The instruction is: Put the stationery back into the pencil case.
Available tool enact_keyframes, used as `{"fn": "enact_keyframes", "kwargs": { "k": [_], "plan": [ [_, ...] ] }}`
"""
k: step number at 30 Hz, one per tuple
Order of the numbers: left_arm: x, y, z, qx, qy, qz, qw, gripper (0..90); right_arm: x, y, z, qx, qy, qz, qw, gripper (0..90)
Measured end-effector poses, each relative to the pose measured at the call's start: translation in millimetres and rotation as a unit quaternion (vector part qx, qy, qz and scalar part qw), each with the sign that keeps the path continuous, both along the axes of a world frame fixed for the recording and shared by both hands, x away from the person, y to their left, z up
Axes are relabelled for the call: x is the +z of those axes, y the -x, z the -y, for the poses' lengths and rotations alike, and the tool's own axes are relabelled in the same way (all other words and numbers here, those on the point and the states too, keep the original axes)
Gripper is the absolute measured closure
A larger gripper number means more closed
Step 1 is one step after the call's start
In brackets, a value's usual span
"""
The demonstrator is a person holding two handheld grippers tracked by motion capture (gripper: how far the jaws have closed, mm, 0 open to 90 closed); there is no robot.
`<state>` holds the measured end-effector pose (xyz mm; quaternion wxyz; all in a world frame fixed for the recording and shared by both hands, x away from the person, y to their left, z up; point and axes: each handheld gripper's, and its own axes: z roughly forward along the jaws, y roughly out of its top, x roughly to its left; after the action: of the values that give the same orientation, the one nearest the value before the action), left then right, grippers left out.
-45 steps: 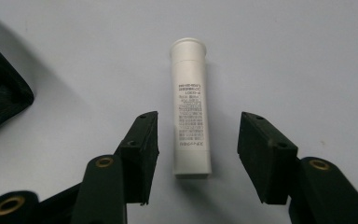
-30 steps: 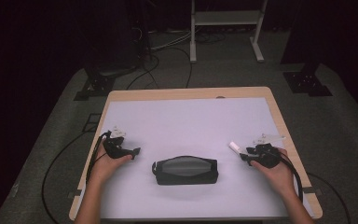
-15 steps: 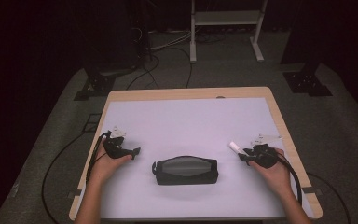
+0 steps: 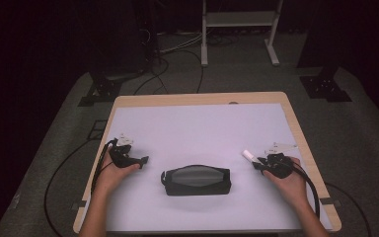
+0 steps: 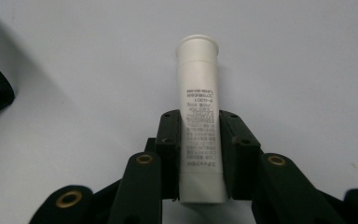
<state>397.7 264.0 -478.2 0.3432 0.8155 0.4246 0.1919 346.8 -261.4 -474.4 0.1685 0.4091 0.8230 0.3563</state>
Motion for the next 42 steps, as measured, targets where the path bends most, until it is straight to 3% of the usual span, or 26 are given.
{"fn": "enact_keyframes", "kwargs": {
  "k": [4,16,33,42],
  "plan": [
    [0.0,0.0,0.0,0.000,0.000,0.000,1.0000,7.3,0.4,-0.2,0.3,0.006,0.003,0.004,1.0000,70.0],
    [0.0,0.0,0.0,0.000,0.000,0.000,1.0000,7.3,13.3,4.1,4.3,0.012,-0.019,0.010,0.9997,70.0],
    [0.0,-0.1,-0.1,0.000,0.000,0.000,1.0000,7.3,34.8,12.8,0.0,0.053,-0.045,0.005,0.9976,70.0],
    [0.0,-0.1,-0.1,0.000,0.000,0.000,1.0000,7.3,46.5,14.5,-12.0,0.081,-0.054,0.011,0.9952,70.0]
  ]
}}
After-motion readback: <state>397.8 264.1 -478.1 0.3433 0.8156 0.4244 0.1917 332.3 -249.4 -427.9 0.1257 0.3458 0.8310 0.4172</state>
